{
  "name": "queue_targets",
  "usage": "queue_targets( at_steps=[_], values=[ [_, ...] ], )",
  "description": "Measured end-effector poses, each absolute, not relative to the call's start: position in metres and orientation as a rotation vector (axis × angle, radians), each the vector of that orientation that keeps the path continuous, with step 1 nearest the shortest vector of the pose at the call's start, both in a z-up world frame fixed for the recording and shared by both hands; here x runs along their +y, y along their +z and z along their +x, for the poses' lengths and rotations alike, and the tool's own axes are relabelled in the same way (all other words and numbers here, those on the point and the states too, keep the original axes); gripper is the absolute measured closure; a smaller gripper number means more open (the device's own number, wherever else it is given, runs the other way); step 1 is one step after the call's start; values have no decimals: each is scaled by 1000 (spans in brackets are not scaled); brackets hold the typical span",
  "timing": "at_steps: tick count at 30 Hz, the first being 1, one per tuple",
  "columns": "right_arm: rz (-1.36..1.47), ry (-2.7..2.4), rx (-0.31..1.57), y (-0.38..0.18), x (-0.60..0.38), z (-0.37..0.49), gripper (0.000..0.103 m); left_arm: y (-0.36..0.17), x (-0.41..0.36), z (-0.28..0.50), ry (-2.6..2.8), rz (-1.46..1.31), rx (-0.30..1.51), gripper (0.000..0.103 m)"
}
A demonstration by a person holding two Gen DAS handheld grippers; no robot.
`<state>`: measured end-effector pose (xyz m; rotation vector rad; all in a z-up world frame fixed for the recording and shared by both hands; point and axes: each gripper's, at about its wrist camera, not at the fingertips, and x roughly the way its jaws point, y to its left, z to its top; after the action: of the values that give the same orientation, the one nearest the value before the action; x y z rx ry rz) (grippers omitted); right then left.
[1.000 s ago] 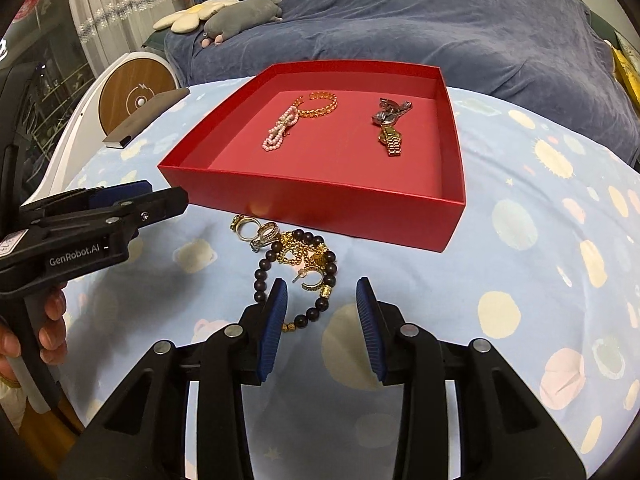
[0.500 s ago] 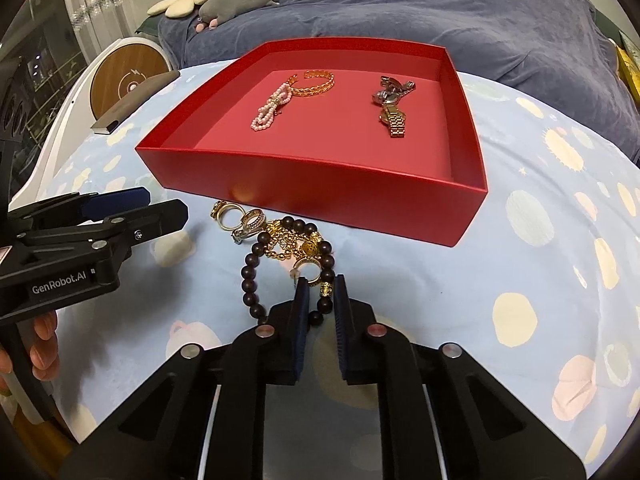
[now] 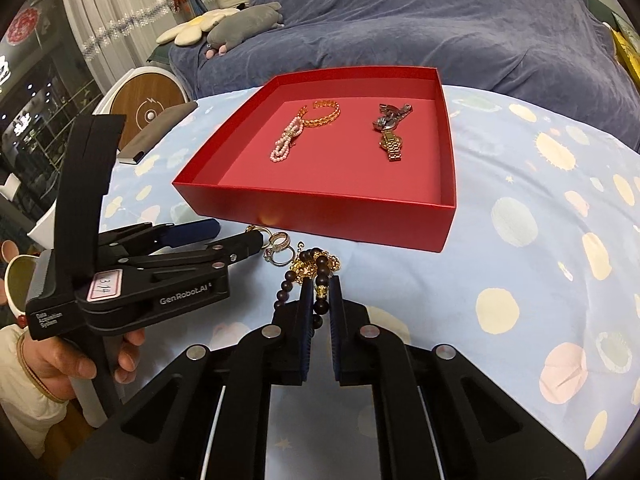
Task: Organize jewelry
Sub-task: 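Grasp the black beaded bracelet with the right tool while the left tool grasps a ring, then lower the ring and beaded bracelet into the red box and open both tools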
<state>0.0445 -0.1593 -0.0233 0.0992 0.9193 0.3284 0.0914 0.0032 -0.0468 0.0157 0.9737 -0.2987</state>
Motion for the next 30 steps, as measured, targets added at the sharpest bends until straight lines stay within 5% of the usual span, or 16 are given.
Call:
queue_targets(
  at_steps=[7,11,30],
  values=[
    [121,353,896,-13,-161,39,96,-48,-2,92,-304,37,955,74],
    [132,352,891,-10,-164,38,96,-48,-2,93,-322,27,962,95],
    [178,358,750,39,-179,36,96,2,18,72,-372,-43,876,97]
  ],
)
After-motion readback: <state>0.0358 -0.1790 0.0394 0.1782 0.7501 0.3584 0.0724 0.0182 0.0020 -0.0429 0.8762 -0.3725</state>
